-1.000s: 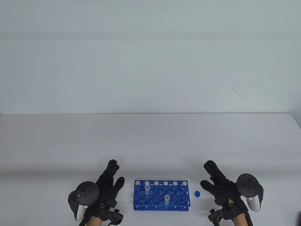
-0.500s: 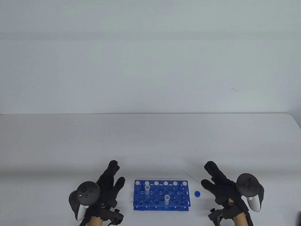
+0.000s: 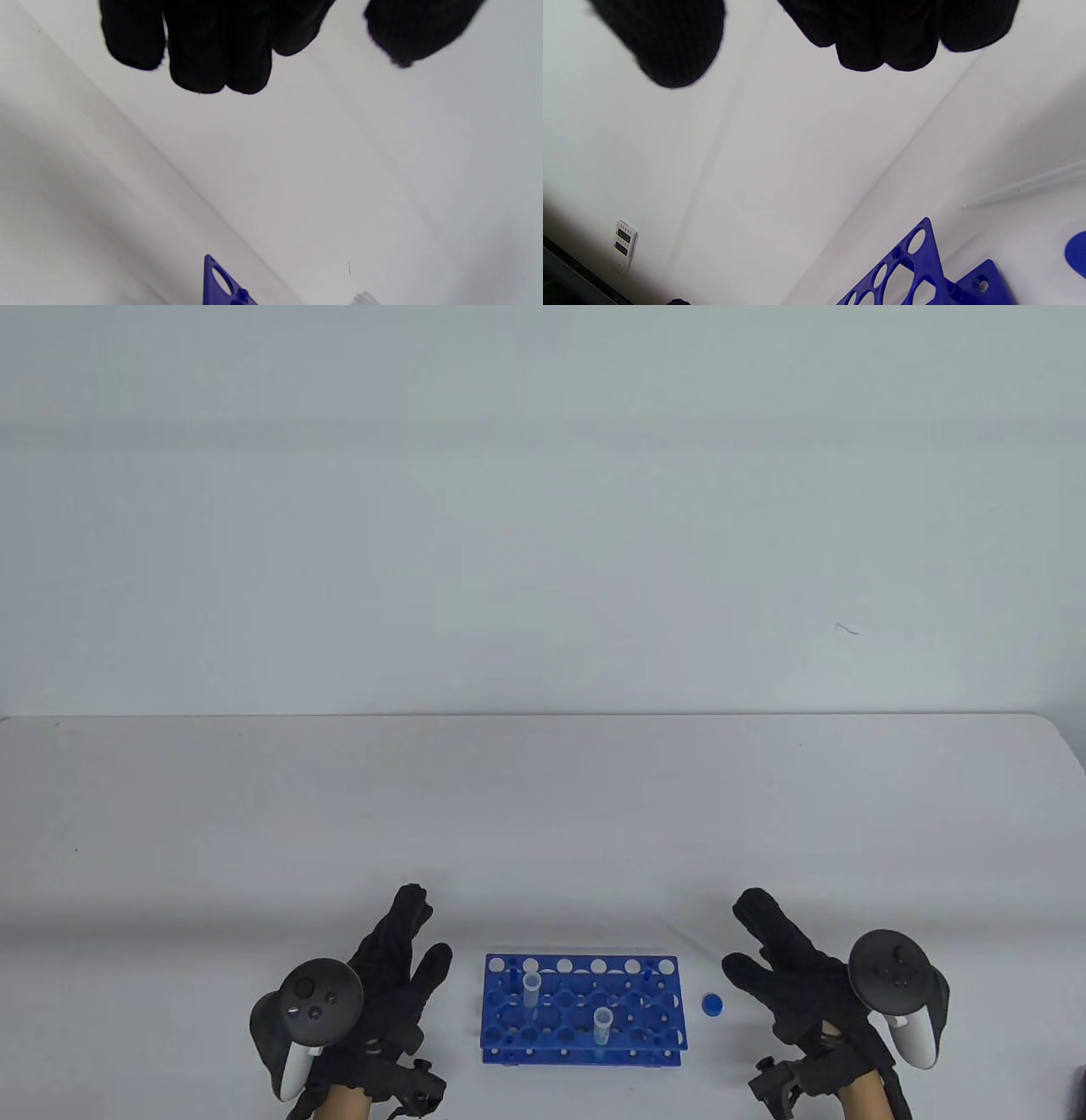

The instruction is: Press a plastic transfer pipette bulb to move liquid between test tubes

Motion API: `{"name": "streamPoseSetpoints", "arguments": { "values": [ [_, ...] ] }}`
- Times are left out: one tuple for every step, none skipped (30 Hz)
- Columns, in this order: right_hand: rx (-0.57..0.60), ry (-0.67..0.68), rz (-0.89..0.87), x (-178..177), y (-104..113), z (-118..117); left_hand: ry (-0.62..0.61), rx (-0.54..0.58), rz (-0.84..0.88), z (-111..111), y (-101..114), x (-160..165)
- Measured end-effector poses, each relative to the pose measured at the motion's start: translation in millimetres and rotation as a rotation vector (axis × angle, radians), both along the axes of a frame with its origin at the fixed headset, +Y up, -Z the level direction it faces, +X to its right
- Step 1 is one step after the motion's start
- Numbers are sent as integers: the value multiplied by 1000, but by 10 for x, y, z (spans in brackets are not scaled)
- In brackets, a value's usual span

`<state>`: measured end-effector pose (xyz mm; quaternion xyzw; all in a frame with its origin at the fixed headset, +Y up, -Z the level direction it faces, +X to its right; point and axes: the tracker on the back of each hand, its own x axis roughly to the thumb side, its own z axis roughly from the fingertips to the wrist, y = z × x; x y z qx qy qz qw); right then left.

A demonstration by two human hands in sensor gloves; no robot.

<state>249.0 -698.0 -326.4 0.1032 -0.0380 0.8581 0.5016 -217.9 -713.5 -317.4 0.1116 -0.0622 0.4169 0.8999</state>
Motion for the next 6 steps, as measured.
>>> {"name": "streamPoseSetpoints", "arguments": {
  "values": [
    [1,-1,2,1,0,-1,0,0,1,0,0,1],
    [2,-1,3,1,1,-1,0,0,1,0,0,1],
    [1,-2,2,2,-1,-2,0,0,-3,0,1,2],
    [0,-2,1,1,-2,-2,0,0,-6,0,1,3],
    [-1,-3,1,0,-3,-2,1,0,-11,0,1,3],
    [-1,-3,2,-1,-3,-2,1,-1,-15,0,1,5]
  ]
}}
